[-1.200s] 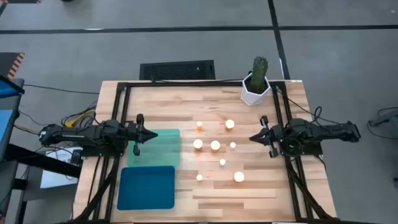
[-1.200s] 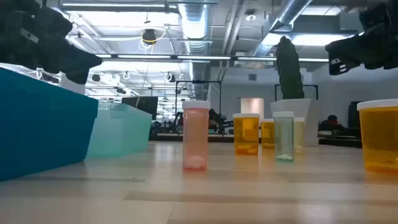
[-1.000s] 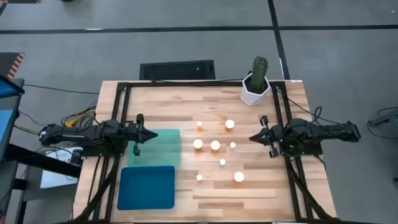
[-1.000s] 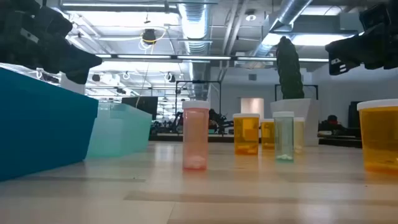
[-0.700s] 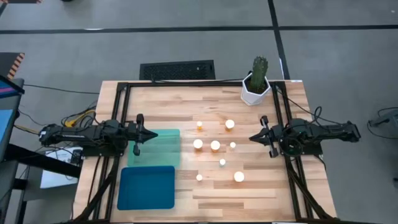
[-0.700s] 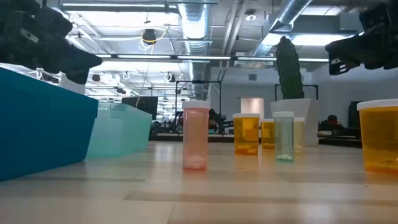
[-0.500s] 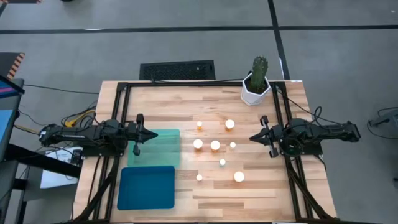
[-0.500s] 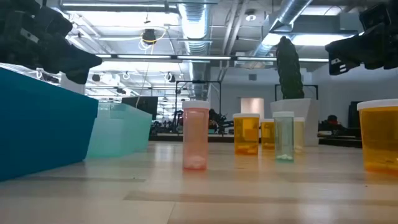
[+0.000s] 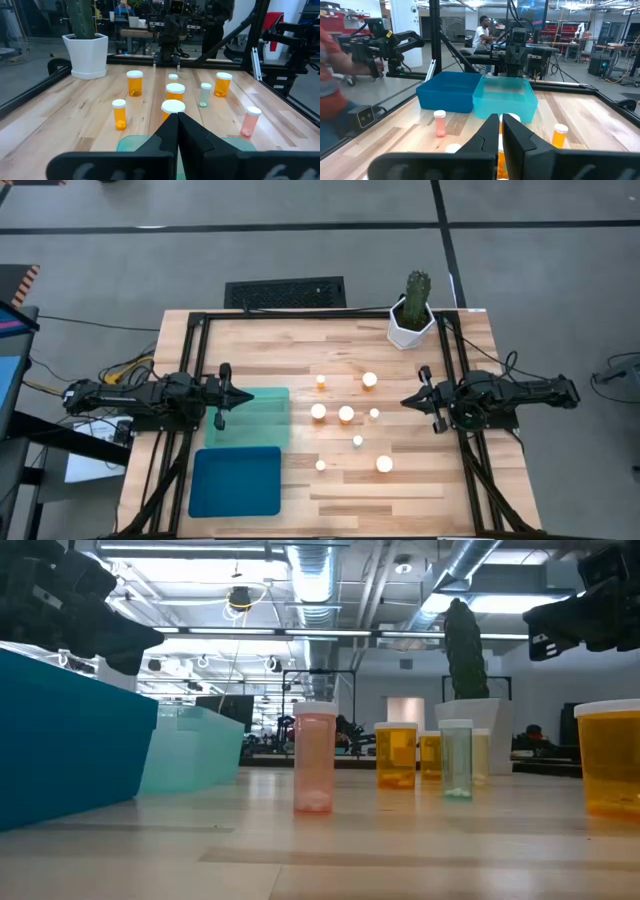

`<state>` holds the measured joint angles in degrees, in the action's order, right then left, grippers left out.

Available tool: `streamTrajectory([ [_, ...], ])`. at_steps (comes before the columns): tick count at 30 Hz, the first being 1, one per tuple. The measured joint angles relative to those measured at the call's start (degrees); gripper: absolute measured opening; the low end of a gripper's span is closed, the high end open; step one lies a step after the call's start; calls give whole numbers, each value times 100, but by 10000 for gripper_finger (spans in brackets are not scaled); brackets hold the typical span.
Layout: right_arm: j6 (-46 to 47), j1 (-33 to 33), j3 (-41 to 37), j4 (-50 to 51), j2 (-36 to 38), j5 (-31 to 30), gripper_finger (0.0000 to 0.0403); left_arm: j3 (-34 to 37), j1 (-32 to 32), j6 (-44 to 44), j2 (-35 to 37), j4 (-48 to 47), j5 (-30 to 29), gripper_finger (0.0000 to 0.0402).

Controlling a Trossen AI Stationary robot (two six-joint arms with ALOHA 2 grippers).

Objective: Pick and place medicine bottles into bin by pill shape (circle, oval)

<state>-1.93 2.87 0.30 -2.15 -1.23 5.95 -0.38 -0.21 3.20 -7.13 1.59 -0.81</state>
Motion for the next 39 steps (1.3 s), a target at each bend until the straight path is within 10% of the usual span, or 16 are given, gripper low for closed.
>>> streamTrajectory([
  [39, 1885, 2, -1, -381, 2, 21, 36, 0, -2, 1596, 0, 192, -589, 0],
])
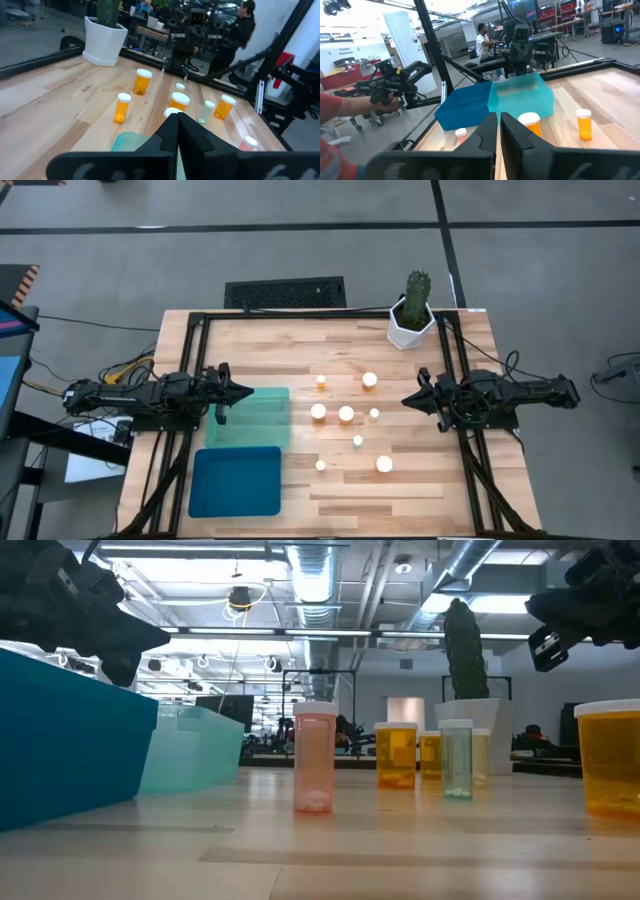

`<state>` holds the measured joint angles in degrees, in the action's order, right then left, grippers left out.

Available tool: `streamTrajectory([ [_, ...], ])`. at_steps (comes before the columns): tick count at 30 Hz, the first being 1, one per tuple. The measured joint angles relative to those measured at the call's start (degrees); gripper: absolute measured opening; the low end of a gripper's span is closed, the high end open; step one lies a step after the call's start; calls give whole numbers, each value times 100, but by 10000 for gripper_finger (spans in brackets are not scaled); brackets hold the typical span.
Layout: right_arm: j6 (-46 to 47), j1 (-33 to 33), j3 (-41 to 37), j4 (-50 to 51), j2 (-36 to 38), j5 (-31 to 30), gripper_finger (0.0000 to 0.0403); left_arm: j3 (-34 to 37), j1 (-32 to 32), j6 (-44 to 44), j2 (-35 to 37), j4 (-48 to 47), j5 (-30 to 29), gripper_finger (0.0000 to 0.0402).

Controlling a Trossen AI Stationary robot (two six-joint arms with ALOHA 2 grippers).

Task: Pick and place medicine bottles into bin by pill shape (circle, oval)
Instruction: Put the middle left big orange pill bottle into the blue bin

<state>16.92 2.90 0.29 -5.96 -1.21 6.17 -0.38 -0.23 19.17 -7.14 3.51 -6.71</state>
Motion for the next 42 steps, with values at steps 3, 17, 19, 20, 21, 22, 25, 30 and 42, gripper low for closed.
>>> streamTrajectory([
  [3, -67, -16, 26, -138, 3, -67, 37, 0, 2, -80, 2, 359, -235, 1],
  [17, 416, -276, 1289, -120, -2, -1674, 150, -1047, 7, 458, -10, 1288, -282, 152],
  [19, 475, -269, 1553, -145, -23, -1678, 172, -1347, 7, 672, -96, 1269, -399, 178],
  [20, 517, -269, 1694, -157, -59, -1690, 181, -1499, 7, 818, -161, 1213, -487, 188],
  [21, 542, -269, 1823, -118, -94, -1759, 189, -1668, 7, 956, -268, 1154, -574, 198],
  [22, 552, -269, 1980, -32, -143, -1848, 196, -1876, 7, 1060, -406, 1088, -607, 206],
  [25, 530, -269, 2497, 304, -377, -2102, 208, -2569, 7, 1203, -995, 666, -606, 218],
  [30, 523, -269, 3412, 1522, -935, -2241, 207, -3947, 7, 1056, -2362, -618, -488, 220],
  [42, 511, -262, 4466, 3107, -1973, -2235, 209, -6261, 7, -657, -5593, -2302, 207, 220],
])
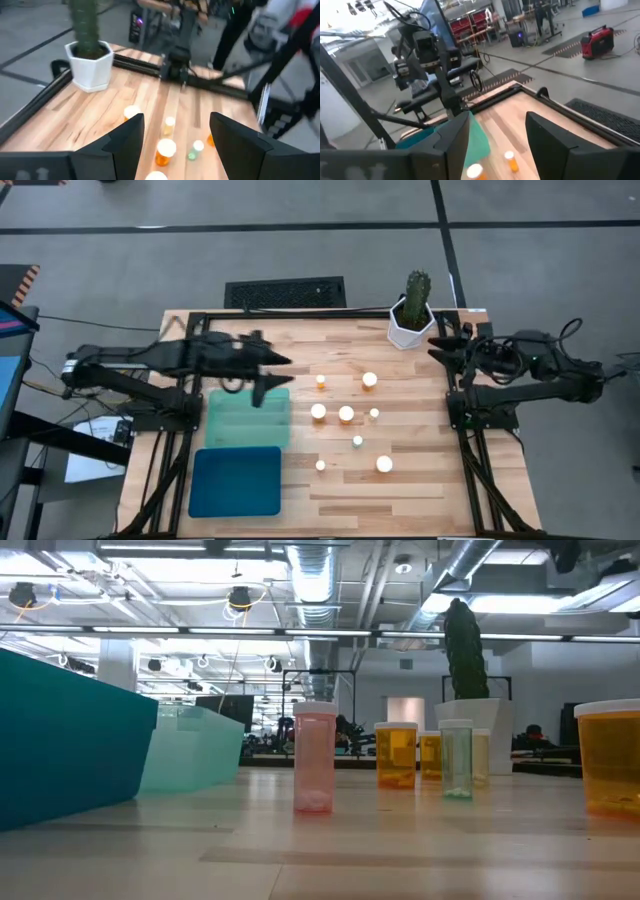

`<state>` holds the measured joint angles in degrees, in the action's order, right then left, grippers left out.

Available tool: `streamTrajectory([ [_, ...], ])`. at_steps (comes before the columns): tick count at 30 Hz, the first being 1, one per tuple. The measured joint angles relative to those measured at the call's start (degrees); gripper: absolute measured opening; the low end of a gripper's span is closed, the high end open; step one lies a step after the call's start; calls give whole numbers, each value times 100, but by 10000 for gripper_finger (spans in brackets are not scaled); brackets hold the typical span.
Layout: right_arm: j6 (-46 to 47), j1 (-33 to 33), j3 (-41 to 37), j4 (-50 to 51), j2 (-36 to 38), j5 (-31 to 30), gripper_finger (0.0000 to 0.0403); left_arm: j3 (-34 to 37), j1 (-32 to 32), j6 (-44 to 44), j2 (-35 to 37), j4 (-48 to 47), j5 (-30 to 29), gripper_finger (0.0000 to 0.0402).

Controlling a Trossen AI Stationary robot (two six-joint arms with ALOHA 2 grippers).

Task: Pick and place medicine bottles into bin by pill shape (circle, oval)
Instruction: Put the middle left big orange pill bottle into the blue bin

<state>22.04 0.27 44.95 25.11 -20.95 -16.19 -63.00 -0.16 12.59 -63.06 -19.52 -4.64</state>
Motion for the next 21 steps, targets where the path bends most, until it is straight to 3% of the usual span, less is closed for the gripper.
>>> streamTrajectory([
  [12, 5, 1, -2, 33, 4, 283, 205, -77, 0, -1259, -2194, 1162, 471, 220],
  [21, 47, 0, -2, 23, 4, 454, 207, -79, -38, -1394, -3377, 1221, 719, 220],
])
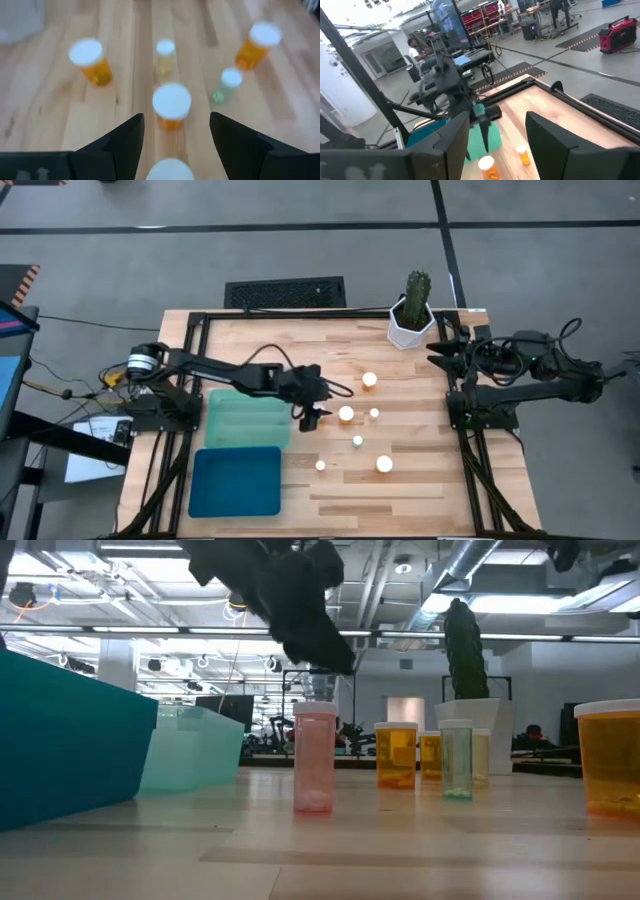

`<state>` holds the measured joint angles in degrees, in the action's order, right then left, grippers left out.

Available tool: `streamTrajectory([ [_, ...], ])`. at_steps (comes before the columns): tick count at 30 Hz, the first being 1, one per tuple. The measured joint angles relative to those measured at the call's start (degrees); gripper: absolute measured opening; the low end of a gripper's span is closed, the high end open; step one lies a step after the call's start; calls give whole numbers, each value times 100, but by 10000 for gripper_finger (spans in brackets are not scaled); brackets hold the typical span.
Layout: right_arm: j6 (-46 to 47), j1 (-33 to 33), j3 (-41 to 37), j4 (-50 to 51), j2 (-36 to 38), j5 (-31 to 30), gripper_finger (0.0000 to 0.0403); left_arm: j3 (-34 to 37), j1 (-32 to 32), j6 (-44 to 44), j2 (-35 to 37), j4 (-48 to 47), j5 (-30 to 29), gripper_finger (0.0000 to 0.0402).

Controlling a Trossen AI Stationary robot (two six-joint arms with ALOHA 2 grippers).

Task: Pick and place medicine bottles into bin by pill shape (circle, oval)
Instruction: Put the middle left big orange pill bottle into the blue bin

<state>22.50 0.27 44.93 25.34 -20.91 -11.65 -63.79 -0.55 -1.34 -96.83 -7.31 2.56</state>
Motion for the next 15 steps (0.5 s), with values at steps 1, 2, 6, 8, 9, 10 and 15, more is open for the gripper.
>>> streamTrajectory([
  [1, 2, 1, 0, 2, 0, 3, 206, 0, -15, -34, -63, 5, -47, 220],
  [2, 2, 0, 0, 2, 0, 7, 206, 0, -21, -73, -101, 17, -84, 220],
  [6, 7, 2, 0, 2, 0, 129, 206, 0, -27, -118, -175, -337, -151, 220],
  [8, 9, 2, 0, 15, 0, 132, 208, 0, -25, -194, -175, -537, -157, 220],
  [9, 9, 2, 0, 35, 1, 132, 209, 2, -27, -262, -175, -615, -170, 220],
  [10, 9, 2, 0, 68, 0, 132, 209, 18, -27, -336, -175, -648, -201, 220],
  [15, 9, 2, 0, 129, 0, 134, 207, 26, -27, -515, -175, -737, -439, 244],
])
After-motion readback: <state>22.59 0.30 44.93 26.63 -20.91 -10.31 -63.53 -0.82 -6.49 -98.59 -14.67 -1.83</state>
